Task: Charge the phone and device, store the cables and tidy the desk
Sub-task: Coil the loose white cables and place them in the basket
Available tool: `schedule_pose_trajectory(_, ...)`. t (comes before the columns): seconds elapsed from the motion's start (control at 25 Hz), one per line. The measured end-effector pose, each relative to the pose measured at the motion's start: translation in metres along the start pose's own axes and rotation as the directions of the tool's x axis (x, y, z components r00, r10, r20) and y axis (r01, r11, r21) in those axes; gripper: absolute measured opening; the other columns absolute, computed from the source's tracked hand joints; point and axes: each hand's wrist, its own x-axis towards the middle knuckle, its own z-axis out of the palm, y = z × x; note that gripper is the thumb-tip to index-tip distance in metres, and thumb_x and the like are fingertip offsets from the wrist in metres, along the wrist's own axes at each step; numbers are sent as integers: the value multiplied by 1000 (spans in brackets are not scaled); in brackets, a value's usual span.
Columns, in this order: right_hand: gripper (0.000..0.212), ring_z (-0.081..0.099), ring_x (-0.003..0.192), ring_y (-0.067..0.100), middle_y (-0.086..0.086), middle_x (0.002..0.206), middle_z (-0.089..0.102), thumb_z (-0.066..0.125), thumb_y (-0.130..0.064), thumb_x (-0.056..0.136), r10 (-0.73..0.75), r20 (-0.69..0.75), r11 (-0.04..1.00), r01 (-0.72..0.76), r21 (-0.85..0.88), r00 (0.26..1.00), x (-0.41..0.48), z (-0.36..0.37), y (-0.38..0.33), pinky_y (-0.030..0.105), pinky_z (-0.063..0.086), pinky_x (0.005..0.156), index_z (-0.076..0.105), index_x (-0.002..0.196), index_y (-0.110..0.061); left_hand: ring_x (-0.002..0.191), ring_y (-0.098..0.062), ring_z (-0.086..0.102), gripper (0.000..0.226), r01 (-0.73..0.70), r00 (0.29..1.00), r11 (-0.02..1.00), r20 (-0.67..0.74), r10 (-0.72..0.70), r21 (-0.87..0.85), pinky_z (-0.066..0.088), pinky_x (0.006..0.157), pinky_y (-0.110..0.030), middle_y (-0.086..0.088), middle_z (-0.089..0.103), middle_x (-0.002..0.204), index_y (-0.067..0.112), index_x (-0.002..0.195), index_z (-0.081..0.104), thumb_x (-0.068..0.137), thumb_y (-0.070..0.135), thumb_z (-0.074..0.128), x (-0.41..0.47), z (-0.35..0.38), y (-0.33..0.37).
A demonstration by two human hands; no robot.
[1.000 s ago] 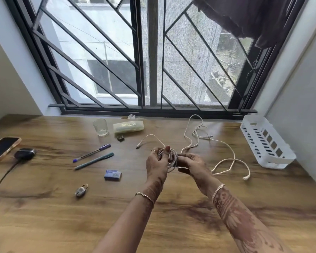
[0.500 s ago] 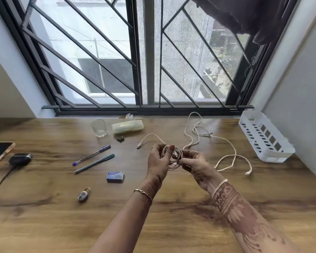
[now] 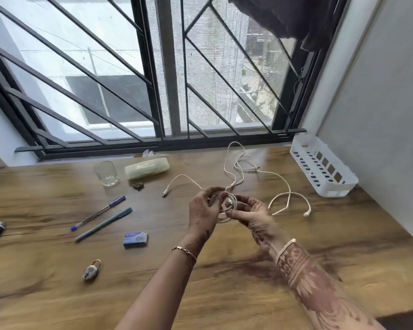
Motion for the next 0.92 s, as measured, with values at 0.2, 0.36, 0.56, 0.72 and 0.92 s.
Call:
schedule_pose_trajectory(0.2, 32, 66, 72, 9, 0, 79, 73, 71, 12, 71, -54, -19, 998, 55, 39, 998, 8, -22, -11, 16, 52, 67, 67, 93, -12, 77, -17, 67, 13, -71, 995, 980, -50, 82, 185, 55, 76, -38, -3, 72, 85, 18, 92, 72, 87, 29, 66, 5, 30, 8)
schedule_pose_trajectory(0.36, 14, 63, 67, 9, -1, 75, 69, 69, -4, 82, -164, -48, 983, 159, -92, 985, 16, -48, -22, 16, 50, 61, 66, 94, -10, 74, -17, 67, 25, -95, 990, 960, -76, 118, 262, 54, 71, -40, -1, 72, 81, 20, 92, 73, 87, 42, 61, 8, 67, 15)
schedule_pose_trajectory(0.56, 6, 66, 75, 16, 4, 84, 69, 66, -23, 86, -312, -10, 916, 298, -269, 950, 34, -93, -43, 34, 58, 68, 67, 91, -25, 67, -17, 64, 24, -67, 984, 960, -140, 108, 273, 52, 66, -34, -1, 69, 72, 19, 85, 70, 89, 40, 60, 18, 119, 36)
schedule_pose_trajectory(0.72, 15, 61, 71, 14, 10, 86, 66, 60, -23, 93, -405, -38, 819, 343, -460, 914, 46, -121, -54, 19, 50, 60, 65, 95, -9, 64, -19, 64, 28, -50, 980, 952, -167, 104, 303, 51, 68, -35, -2, 69, 67, 15, 83, 68, 93, 38, 56, 19, 155, 48)
schedule_pose_trajectory(0.92, 16, 64, 68, 15, -1, 79, 67, 54, -32, 94, -377, -66, 786, 282, -550, 924, 57, -148, -70, 32, 56, 61, 61, 93, -17, 69, -24, 64, 32, -8, 980, 930, -183, 80, 366, 49, 65, -35, -2, 67, 70, 16, 85, 65, 96, 41, 48, 23, 190, 59)
